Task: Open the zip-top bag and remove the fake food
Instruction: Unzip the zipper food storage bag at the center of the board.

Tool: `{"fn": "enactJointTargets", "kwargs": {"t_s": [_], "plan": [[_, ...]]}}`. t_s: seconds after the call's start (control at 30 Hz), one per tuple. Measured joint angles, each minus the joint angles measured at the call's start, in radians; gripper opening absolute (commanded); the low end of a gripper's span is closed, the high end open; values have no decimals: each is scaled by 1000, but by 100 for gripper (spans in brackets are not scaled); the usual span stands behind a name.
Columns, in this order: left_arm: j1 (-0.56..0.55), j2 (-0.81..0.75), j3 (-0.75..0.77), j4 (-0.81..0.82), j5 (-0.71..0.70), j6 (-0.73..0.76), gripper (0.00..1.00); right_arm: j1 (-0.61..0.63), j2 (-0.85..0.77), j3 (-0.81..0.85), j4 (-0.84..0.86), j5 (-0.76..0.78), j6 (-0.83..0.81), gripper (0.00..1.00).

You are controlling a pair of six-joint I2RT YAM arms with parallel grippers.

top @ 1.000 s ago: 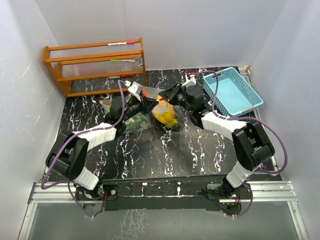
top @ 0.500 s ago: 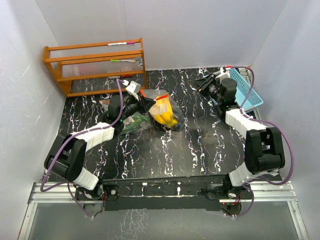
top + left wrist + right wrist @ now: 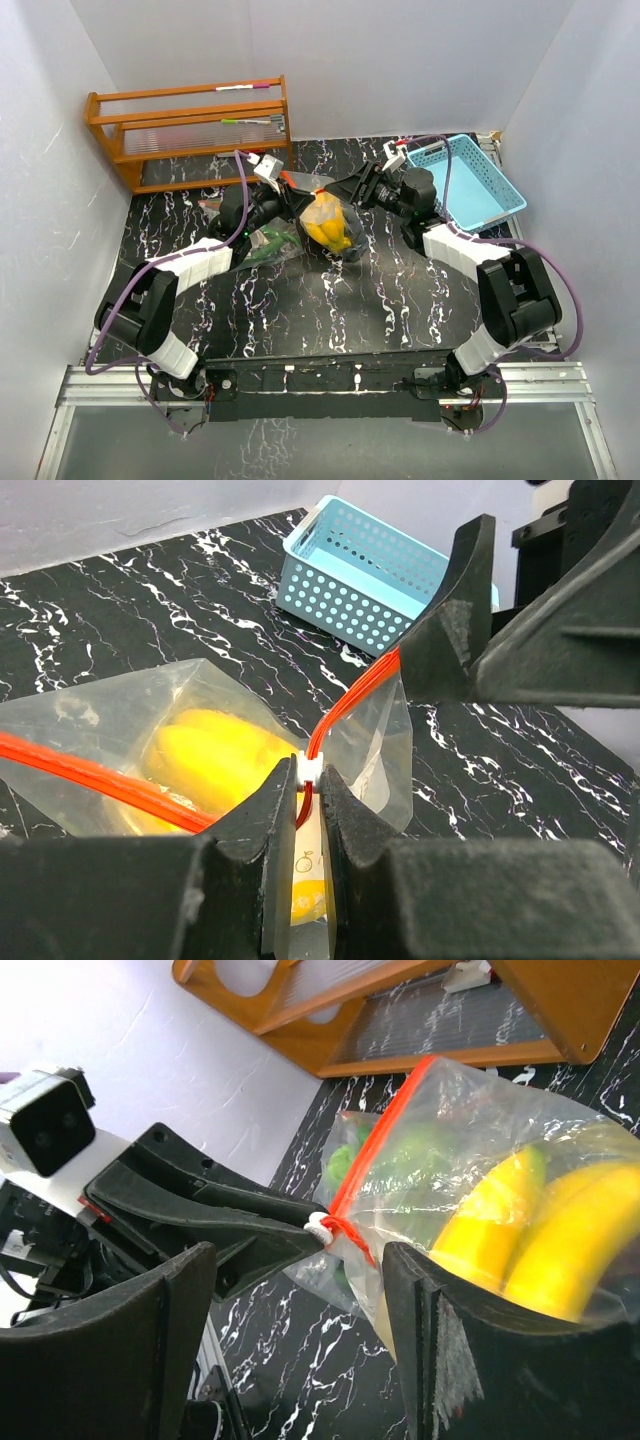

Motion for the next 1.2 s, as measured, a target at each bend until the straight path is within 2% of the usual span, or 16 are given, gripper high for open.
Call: {"fn": "enactJointTargets", "kwargs": {"t_s": [0.13, 0.23, 0.3, 0.4, 0.83, 1.2], "plan": [[0, 0, 2, 0, 0, 0, 6, 20, 45, 16, 11, -10, -16, 63], [0, 0, 2, 0, 0, 0, 6, 34, 75, 23, 9, -7, -34, 41], [0, 0, 2, 0, 0, 0, 6, 38, 82, 23, 5, -5, -44, 31], [0, 0, 2, -1, -1, 0, 6, 45, 83, 23, 5, 0, -56, 9], [5, -3, 2, -5, -6, 9, 12, 42, 56, 22, -28, 37, -112, 8], [45, -36, -4, -28, 16, 8, 14, -66, -28, 15, -42, 0, -115, 8]]}}
